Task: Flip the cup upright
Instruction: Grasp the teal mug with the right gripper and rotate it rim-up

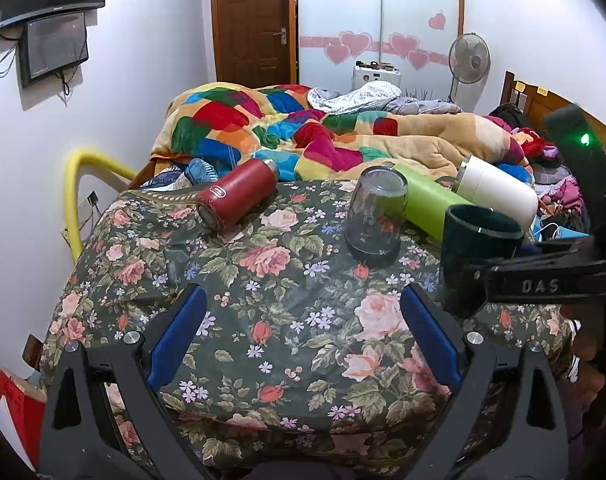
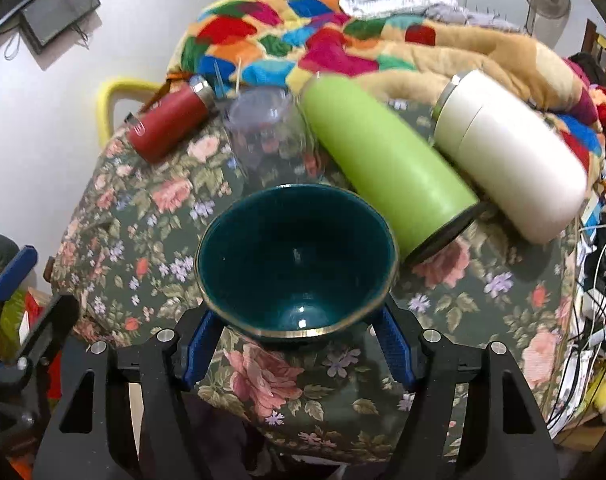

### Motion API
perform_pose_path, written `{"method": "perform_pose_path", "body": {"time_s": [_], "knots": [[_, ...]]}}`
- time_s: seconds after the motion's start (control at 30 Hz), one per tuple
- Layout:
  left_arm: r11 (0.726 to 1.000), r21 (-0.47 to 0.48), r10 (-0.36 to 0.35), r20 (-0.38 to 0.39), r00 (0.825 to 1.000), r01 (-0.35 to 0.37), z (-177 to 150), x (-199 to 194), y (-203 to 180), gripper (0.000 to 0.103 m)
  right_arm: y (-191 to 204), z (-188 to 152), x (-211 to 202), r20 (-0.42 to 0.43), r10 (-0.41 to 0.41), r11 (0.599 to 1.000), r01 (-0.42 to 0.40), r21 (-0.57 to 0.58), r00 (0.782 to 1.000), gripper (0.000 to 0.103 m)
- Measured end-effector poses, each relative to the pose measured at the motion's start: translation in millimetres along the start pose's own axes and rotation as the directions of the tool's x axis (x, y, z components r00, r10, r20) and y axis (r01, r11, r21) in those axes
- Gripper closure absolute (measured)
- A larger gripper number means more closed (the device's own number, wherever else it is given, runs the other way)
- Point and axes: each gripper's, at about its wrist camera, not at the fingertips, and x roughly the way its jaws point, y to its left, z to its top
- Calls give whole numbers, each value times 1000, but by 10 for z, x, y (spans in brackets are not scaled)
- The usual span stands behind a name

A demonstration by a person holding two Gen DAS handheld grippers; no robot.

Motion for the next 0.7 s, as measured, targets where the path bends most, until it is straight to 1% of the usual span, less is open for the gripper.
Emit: {"method": "perform_pose_path", "body": {"time_s": [0.17, 0.3, 0.47, 0.7], "knots": [[1000, -4, -7, 3, 1000, 7, 41, 9, -21, 5, 40, 107, -88, 44, 7, 1000, -7, -18, 999, 36], [1000, -5, -11, 0, 1000, 11, 53, 35, -22, 5, 73, 133, -63, 63, -15, 999, 18, -47, 998, 36], [1000, -9, -10, -9, 1000, 10, 53, 84, -6, 5, 72, 128, 91, 51, -24, 998, 27, -65, 998, 36], [1000, -9, -13, -23, 1000, 13, 33, 148, -1, 5, 60, -17, 233, 14, -34, 996, 35, -81, 999, 36]]}}
